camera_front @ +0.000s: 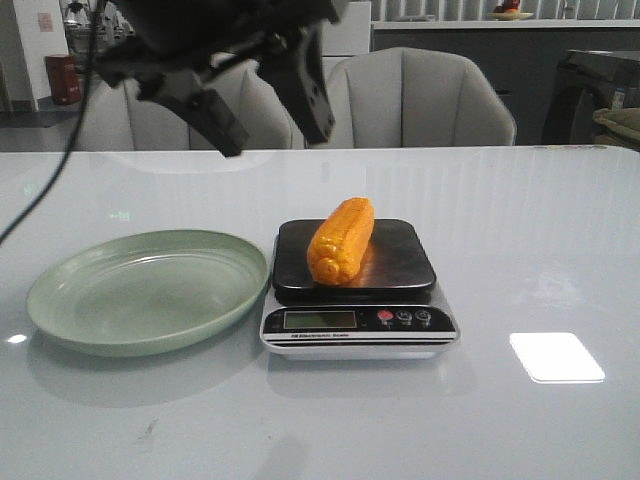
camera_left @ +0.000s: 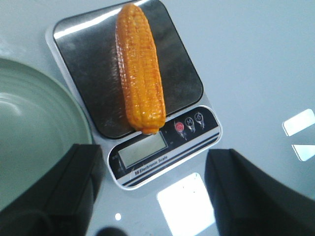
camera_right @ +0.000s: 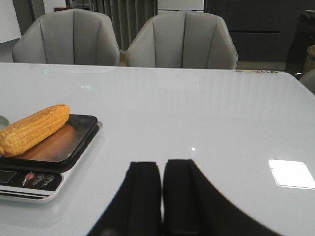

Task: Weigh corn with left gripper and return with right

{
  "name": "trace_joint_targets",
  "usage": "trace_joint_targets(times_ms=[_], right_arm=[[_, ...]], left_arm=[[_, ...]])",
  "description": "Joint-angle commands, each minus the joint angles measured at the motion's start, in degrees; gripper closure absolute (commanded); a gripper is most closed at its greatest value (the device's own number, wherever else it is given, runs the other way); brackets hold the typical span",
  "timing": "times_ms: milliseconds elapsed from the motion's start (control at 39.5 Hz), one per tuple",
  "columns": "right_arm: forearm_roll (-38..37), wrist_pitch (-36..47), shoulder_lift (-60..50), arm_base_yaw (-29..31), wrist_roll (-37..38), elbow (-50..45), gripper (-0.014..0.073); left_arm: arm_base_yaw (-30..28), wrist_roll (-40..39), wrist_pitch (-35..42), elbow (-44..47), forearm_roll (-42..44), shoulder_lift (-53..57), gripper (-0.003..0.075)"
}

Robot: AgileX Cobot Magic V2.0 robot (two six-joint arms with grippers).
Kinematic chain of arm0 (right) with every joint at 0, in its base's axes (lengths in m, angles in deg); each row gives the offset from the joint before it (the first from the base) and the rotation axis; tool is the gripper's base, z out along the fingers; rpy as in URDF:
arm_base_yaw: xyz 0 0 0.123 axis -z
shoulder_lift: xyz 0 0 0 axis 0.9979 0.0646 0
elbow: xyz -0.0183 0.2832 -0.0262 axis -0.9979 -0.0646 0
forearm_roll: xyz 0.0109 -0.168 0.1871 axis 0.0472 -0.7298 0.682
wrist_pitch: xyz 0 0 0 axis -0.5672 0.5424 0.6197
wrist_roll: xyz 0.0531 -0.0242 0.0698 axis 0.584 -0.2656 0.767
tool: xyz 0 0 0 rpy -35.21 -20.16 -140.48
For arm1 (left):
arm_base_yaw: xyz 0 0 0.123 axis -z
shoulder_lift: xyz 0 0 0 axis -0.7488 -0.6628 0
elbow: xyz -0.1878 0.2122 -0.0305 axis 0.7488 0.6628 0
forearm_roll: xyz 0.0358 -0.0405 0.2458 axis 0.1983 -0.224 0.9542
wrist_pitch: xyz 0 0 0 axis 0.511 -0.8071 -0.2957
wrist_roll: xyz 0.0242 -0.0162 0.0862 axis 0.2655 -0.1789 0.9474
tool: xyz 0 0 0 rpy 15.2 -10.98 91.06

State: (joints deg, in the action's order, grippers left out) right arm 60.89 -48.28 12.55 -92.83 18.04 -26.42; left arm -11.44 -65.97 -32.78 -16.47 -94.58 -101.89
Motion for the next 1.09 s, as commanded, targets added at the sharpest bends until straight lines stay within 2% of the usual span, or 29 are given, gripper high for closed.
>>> trace_joint_targets(times_ms=[0, 329, 811, 937, 1064], right_arm=[[-0.68, 4.32, -1.15, 0.31, -0.56, -0.62, 0.0407], [-0.68, 4.32, -1.15, 0.31, -0.56, -0.62, 0.0407], [-0.68, 4.32, -1.15, 0.31, -0.56, -0.62, 0.0407], [-0.68, 4.32, -1.15, 0.31, -0.56, -0.62, 0.0407], [-0.68, 4.32, -1.15, 0.31, -0.56, -0.62, 0.0407]], left_arm=[[0.40, 0.13, 3.29, 2.20, 1.88, 9.72, 0.0267], [0.40, 0.13, 2.92, 15.55, 9.63, 34.53, 0.0346], [0.40, 0.27, 2.56, 33.70, 16.47, 68.48, 0.0379], [0.40, 2.32, 2.34, 37.87, 16.61, 76.28, 0.0454], [0.40, 5.87, 1.55, 41.02, 16.61, 82.56, 0.0615]])
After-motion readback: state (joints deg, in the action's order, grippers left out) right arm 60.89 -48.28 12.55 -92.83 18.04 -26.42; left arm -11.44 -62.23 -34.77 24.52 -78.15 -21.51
